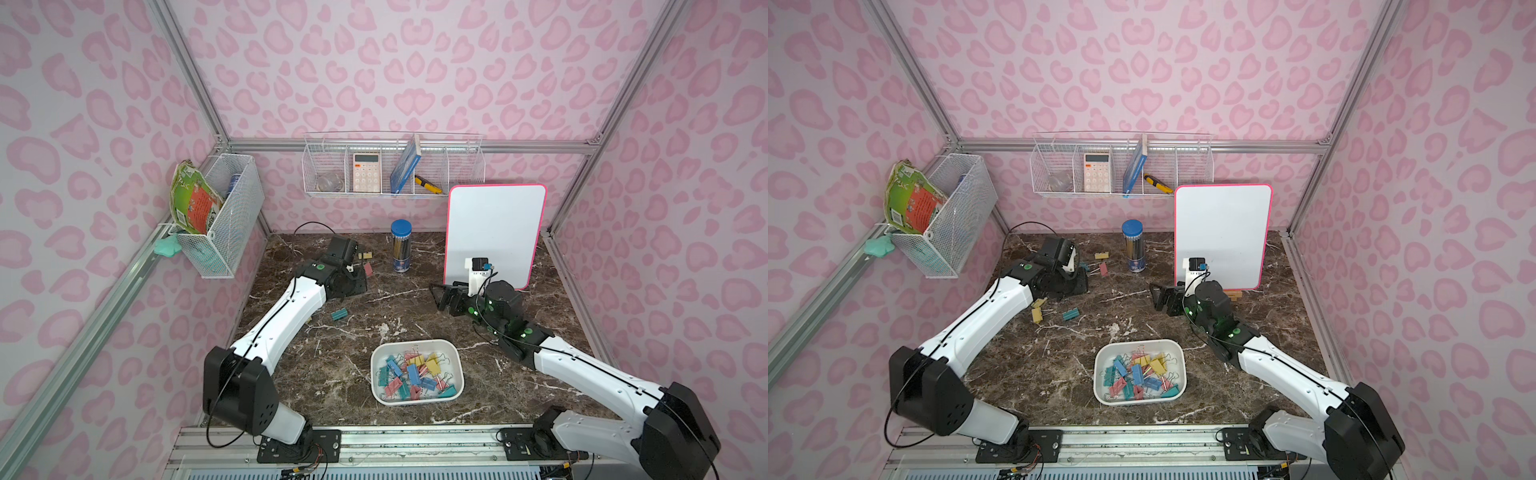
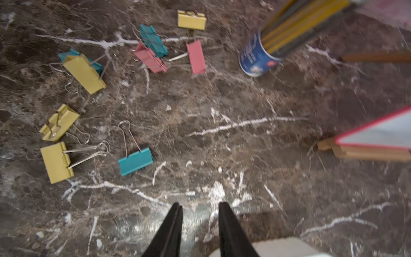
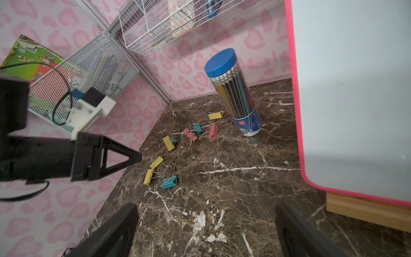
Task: Put the binder clips in the storage box
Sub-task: Pick up the binder clip at the center of the board.
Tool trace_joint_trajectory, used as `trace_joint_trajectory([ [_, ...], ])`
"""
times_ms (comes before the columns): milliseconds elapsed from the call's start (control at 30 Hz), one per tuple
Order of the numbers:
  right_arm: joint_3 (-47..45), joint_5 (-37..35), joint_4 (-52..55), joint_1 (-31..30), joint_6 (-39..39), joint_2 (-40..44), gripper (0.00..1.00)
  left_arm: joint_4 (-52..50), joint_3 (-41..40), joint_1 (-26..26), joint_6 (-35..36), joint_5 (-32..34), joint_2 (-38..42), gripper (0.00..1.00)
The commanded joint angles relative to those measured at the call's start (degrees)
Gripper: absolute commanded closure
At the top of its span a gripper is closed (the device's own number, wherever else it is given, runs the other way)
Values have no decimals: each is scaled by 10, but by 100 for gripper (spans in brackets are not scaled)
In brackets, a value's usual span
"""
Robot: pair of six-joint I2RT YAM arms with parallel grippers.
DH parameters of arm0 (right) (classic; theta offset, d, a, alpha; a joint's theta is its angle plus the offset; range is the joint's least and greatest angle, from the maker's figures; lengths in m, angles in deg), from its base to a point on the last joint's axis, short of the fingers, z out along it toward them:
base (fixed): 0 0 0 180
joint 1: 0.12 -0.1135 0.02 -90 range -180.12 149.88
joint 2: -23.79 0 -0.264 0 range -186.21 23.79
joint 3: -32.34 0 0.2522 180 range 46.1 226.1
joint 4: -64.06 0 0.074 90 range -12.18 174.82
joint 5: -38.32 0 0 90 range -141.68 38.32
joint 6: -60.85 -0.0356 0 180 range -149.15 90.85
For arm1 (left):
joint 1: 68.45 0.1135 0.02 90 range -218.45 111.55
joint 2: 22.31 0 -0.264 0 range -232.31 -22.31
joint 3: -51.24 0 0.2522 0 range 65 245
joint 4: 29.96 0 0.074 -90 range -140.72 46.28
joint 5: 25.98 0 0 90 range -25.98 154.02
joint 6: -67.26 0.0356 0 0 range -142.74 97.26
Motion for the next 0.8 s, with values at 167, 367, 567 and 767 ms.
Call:
trace_joint_trajectory([
  [167,18,-24,-1,-24,27,-14,2,11,123,81,-51,-23,-163,65],
  [367,14,-28,-1,-24,28,-7,2,10,188,111,-17,-27,-248,50],
  [567,16,-32,5,-24,30,-5,2,-16,268,139,28,-99,-335,31],
  [767,27,-32,8,-23,31,-10,2,-47,340,153,58,-160,-409,26],
])
